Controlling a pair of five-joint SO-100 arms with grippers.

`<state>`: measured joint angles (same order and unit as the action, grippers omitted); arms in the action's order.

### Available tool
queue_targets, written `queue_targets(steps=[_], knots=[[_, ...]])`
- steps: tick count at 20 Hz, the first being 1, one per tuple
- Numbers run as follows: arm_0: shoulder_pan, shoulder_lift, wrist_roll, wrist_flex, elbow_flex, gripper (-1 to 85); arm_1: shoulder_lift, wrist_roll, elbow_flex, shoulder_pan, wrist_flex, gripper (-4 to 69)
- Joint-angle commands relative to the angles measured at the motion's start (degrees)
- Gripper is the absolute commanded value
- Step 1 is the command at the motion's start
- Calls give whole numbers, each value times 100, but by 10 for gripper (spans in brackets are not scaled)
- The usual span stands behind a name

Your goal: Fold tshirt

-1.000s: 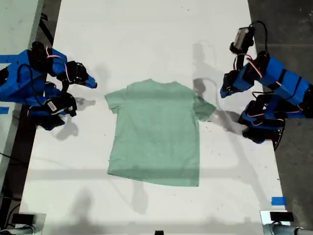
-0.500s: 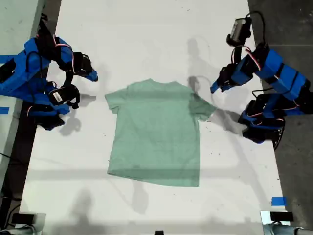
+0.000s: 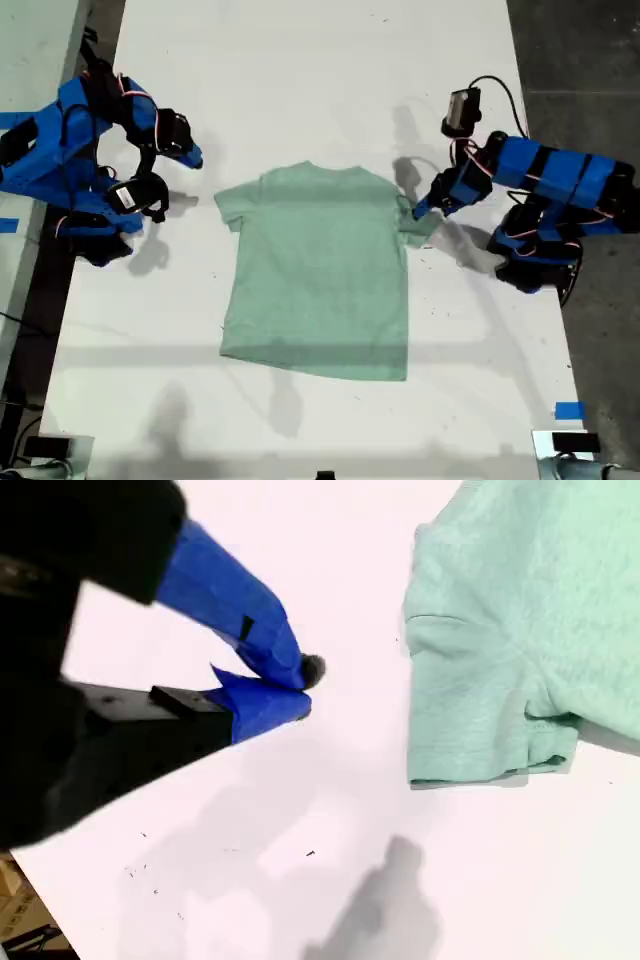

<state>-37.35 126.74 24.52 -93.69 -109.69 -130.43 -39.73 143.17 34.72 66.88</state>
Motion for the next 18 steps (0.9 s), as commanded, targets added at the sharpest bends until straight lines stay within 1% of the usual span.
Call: queue_targets(steps=[1, 2, 7, 9, 11, 12, 14, 15, 16, 18], knots=[[132, -9, 35, 202, 290, 1, -167, -167, 404, 299, -633, 264], [141, -35, 26, 229, 281, 1, -141, -229, 527, 431, -721, 265], [202, -220, 9, 352, 255, 1, 650, -299, 439, 519, -1248, 270], [211, -281, 9, 360, 246, 1, 1107, -378, 176, 501, -1257, 264], [211, -316, 9, 387, 237, 1, 1538, -483, -97, 492, -1222, 240], [211, -316, 9, 404, 202, 1, 1749, -527, -237, 439, -1195, 211], [229, -334, 0, 431, 185, 1, 1986, -554, -422, 404, -1125, 61], [237, -343, 0, 431, 176, 1, 1986, -554, -431, 404, -1116, 17], [246, -343, -9, 439, 176, 1, 1969, -554, -439, 378, -1090, 0], [264, -343, -26, 448, 167, 1, 1978, -457, -519, 316, -993, -5]])
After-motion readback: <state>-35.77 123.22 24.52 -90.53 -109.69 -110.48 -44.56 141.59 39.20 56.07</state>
